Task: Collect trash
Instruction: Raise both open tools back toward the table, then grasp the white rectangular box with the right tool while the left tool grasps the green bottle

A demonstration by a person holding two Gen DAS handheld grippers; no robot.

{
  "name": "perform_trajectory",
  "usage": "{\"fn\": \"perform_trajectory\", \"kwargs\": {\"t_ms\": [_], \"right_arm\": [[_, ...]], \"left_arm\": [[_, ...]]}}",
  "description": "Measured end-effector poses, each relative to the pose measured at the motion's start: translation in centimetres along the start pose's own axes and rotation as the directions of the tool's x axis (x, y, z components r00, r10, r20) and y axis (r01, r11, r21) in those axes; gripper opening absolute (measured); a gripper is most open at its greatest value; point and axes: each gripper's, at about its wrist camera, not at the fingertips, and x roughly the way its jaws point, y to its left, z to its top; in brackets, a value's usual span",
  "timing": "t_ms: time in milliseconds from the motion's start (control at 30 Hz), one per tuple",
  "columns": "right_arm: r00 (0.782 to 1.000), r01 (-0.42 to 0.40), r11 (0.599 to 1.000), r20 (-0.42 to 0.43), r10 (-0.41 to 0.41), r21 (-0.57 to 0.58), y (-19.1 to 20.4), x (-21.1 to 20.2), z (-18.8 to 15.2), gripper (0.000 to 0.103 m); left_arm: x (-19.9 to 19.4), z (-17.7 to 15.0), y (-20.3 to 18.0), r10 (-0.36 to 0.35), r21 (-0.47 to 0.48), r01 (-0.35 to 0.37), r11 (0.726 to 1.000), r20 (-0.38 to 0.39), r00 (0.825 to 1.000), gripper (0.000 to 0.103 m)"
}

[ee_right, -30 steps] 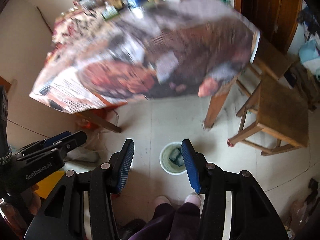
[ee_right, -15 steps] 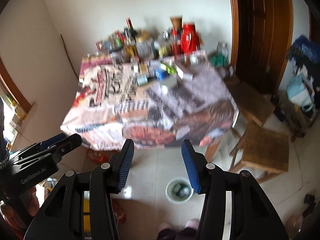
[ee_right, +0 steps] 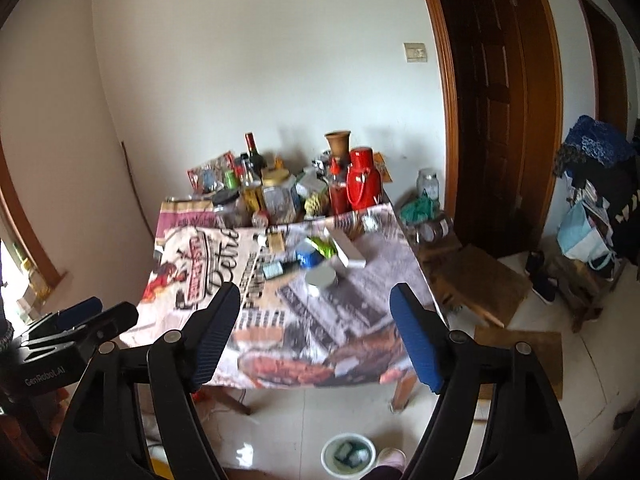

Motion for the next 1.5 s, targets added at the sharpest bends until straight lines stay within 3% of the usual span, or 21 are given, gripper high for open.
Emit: {"fn": "perform_trajectory", "kwargs": {"t_ms": [100,467,733,967,1167,1333,1500], "right_arm": [[0.999,-0.023,1.000,0.022,0.023,-0.007,-1.0,1.8,1.8,0.074],[0.994,-0.098,0.991,-0.049,0.094,-0.091,-5.9,9.1,7.9,0.074],[0.983,-0.138,0.986,-0.130,0.126,-0.092,-9.0,15.1,10.1,0.074],[0.969,-0.143,0.987,-0.214,0.124,-0.073,-9.6,20.2,10.3,0.074],[0.936,-0.128,0.991,-0.328,0.131,0.031,-8.9,26.0,9.4,0.074],[0.915,-0.054,0.995,-0.394,0.083,0.084,-8.0,30.6,8.4,0.074],[0.871,0.004,0.997,-0.489,0.036,0.079,-7.8,35.4,6.7,0.074]], "left_arm": [[1.8,1.5,-0.3,0.010,-0.016,-0.009,1.000,0.016,1.000,0.090],[11.0,7.8,-2.5,0.103,-0.123,-0.101,0.987,0.007,0.995,0.090],[16.6,10.1,-2.7,0.174,-0.205,-0.180,0.962,-0.045,0.984,0.090],[21.3,10.8,0.7,0.214,-0.255,-0.241,0.936,-0.132,0.968,0.090],[25.9,11.5,4.2,0.220,-0.217,-0.264,0.940,-0.204,0.954,0.090],[30.7,11.7,7.2,0.192,-0.188,-0.251,0.950,-0.283,0.940,0.090],[35.8,10.6,9.7,0.136,-0.202,-0.226,0.953,-0.381,0.915,0.090]]}}
